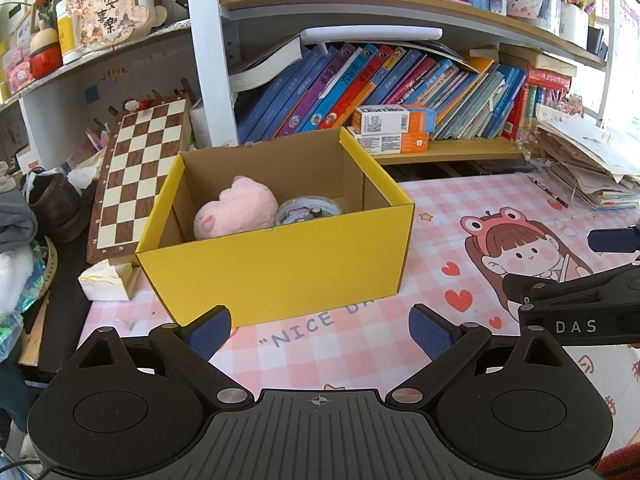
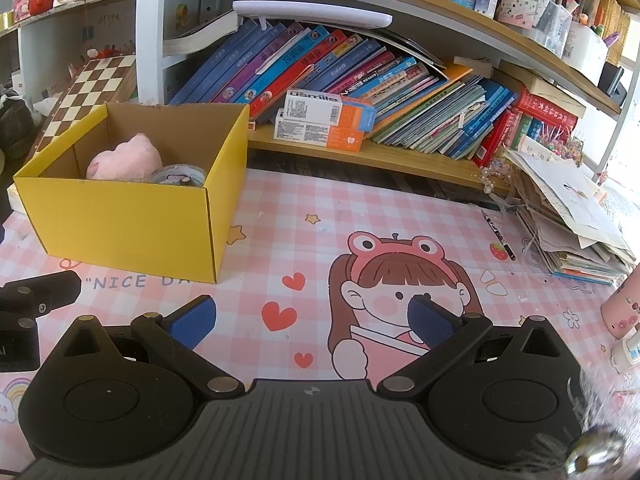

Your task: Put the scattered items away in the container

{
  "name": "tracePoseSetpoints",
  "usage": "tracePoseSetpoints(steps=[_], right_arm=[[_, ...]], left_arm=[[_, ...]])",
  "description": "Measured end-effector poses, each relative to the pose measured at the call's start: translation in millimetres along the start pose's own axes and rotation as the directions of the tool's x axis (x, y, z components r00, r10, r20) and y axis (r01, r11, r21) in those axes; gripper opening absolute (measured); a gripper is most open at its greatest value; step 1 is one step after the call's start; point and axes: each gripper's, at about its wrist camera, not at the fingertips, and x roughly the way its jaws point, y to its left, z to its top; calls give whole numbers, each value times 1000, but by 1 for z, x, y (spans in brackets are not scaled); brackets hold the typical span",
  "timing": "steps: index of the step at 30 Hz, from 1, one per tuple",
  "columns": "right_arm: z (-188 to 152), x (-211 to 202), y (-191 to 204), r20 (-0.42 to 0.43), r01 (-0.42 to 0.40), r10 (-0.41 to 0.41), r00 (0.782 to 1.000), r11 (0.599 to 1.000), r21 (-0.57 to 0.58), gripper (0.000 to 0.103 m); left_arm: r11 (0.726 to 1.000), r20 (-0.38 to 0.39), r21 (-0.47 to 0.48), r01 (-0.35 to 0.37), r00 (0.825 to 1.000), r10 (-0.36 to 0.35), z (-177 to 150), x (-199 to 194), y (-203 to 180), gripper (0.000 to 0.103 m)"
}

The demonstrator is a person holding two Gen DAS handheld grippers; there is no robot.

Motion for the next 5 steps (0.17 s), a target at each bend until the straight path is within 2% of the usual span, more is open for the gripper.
tracePoseSetpoints(steps=[5], right_arm=[[-1,1,0,-3,1,-1,1000,1000,1,103]], left_arm=[[1000,-5,4,4,1000,-4,0,1,-1,97]])
